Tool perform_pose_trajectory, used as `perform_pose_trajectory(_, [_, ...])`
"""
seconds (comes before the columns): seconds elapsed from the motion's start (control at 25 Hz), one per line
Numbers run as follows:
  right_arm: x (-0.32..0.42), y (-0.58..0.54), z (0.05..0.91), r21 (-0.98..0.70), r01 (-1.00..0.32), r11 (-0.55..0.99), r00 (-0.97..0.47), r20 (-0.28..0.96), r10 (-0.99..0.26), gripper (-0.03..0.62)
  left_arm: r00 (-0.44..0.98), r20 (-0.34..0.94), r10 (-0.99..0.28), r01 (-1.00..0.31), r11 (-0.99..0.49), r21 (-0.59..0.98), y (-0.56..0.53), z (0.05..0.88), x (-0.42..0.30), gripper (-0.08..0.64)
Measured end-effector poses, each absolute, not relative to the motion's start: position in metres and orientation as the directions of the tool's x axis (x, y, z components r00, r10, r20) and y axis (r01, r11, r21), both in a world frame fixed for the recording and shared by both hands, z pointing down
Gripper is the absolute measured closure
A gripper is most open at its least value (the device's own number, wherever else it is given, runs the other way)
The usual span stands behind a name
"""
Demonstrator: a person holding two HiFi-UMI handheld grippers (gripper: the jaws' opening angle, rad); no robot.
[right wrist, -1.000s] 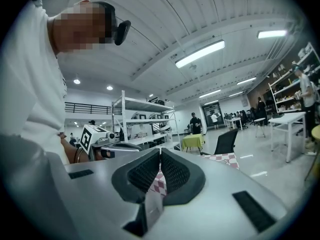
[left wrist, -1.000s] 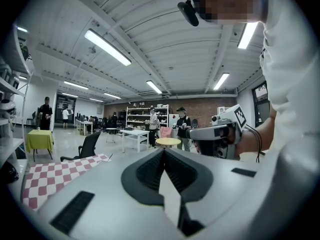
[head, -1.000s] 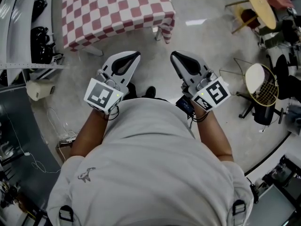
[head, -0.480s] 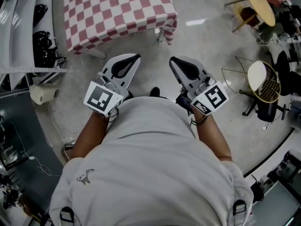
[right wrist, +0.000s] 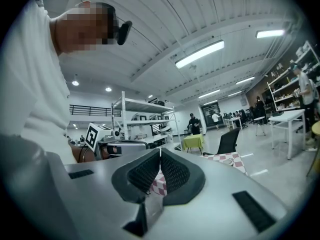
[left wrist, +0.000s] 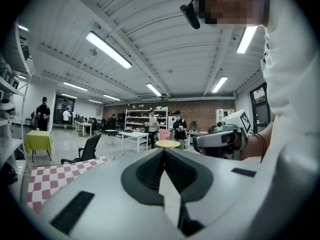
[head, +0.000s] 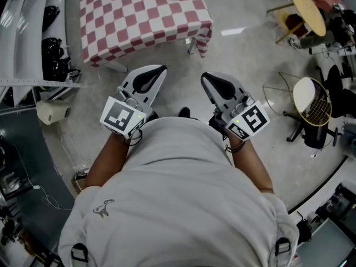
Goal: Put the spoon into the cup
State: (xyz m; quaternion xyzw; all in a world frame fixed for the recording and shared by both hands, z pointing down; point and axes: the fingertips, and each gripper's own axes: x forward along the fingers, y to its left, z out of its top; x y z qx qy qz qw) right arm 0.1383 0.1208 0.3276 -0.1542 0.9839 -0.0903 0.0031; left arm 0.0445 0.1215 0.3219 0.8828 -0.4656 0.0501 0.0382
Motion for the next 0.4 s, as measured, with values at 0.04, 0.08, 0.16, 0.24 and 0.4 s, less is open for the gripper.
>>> perform_pose_trajectory(0.04, [0.139,0.12,0.327,-0.179,-0.3,0.937,-0.953,0.021,-0.301,0.557,0.561,0.124,-0.818,-0.826,-0.563,0.022,0.121,0.322,0.046,0.546])
perform_pose_trajectory(0.08, [0.139,0.12,0.327,-0.18,-0.297,0.938,-0.954,0.02,-0.298,0.557,0.56,0.125,-0.819,-0.827,-0.562,0.023,0.121,0.322,0.047,0.546])
perform_pose_trajectory(0.16, [0.142,0.12,0.328,-0.182,-0.289,0.94,-0.957,0.017,-0.291,0.557,0.557,0.127,-0.821,-0.829,-0.559,0.023,0.121,0.323,0.052,0.546])
perform_pose_trajectory(0.24, [0.146,0.12,0.329,-0.183,-0.283,0.941,-0.958,0.015,-0.286,0.557,0.555,0.129,-0.822,-0.83,-0.557,0.022,0.12,0.324,0.057,0.546])
perform_pose_trajectory(0.4, [0.159,0.118,0.33,-0.186,-0.277,0.943,-0.96,0.012,-0.28,0.557,0.552,0.135,-0.823,-0.832,-0.555,0.019,0.118,0.326,0.07,0.546])
